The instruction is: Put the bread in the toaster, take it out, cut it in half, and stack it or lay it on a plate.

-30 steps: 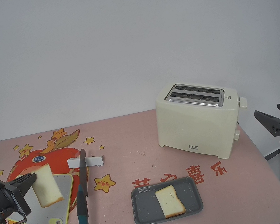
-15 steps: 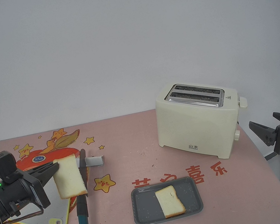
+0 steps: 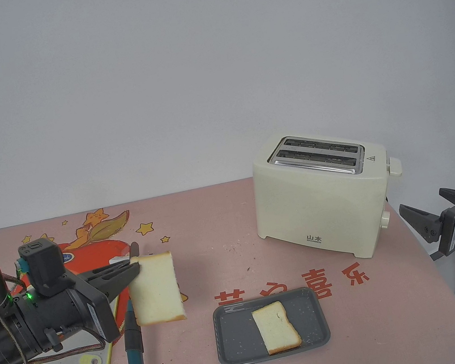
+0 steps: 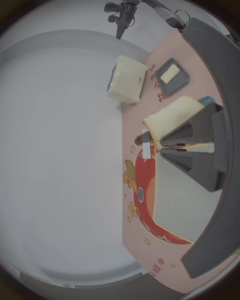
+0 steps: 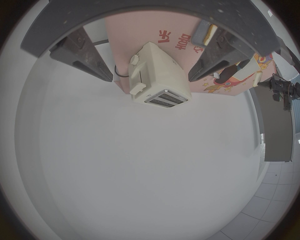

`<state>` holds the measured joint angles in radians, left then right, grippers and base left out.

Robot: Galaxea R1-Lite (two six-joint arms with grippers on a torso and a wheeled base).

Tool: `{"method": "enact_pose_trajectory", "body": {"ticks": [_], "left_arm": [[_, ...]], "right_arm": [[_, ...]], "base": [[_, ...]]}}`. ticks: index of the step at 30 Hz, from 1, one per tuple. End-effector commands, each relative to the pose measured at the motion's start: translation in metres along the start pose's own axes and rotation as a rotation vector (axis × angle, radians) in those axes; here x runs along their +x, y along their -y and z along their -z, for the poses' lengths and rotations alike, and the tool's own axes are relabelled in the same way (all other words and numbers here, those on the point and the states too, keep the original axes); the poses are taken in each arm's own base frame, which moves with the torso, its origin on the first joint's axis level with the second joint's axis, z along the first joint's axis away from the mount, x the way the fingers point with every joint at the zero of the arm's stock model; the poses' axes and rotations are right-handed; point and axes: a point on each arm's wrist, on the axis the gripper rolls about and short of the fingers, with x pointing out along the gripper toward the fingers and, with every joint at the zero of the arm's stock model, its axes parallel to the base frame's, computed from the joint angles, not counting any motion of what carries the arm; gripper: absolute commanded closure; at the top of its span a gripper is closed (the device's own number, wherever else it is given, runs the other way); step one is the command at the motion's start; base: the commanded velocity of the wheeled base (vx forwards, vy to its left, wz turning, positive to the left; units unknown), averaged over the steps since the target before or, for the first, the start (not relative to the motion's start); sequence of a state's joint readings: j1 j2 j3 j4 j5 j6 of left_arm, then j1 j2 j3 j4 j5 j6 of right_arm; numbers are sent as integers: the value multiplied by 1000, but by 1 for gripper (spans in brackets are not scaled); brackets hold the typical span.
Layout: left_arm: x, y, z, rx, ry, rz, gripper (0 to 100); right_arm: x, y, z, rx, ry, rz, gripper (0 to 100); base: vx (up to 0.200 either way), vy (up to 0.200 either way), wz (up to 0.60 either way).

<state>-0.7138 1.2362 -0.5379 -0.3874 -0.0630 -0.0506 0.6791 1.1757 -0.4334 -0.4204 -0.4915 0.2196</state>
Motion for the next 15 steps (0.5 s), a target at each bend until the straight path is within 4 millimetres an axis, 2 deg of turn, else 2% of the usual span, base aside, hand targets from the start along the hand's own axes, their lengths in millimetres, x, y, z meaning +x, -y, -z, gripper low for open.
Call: {"method": "enact_pose_trajectory", "body": {"ticks": [1, 9, 15], "left_arm": [[10, 5, 0, 7, -21, 29, 100], [21, 10, -2, 14, -37, 54, 100], [44, 10, 1, 15, -91, 58, 100]], "right_arm": [[2, -1, 2, -6, -11, 3, 0], [1, 0, -3, 6, 8, 5, 0], [1, 3, -5, 15, 19, 20, 0]], "base": [[0, 0, 0], [0, 0, 0], [0, 0, 0]]}}
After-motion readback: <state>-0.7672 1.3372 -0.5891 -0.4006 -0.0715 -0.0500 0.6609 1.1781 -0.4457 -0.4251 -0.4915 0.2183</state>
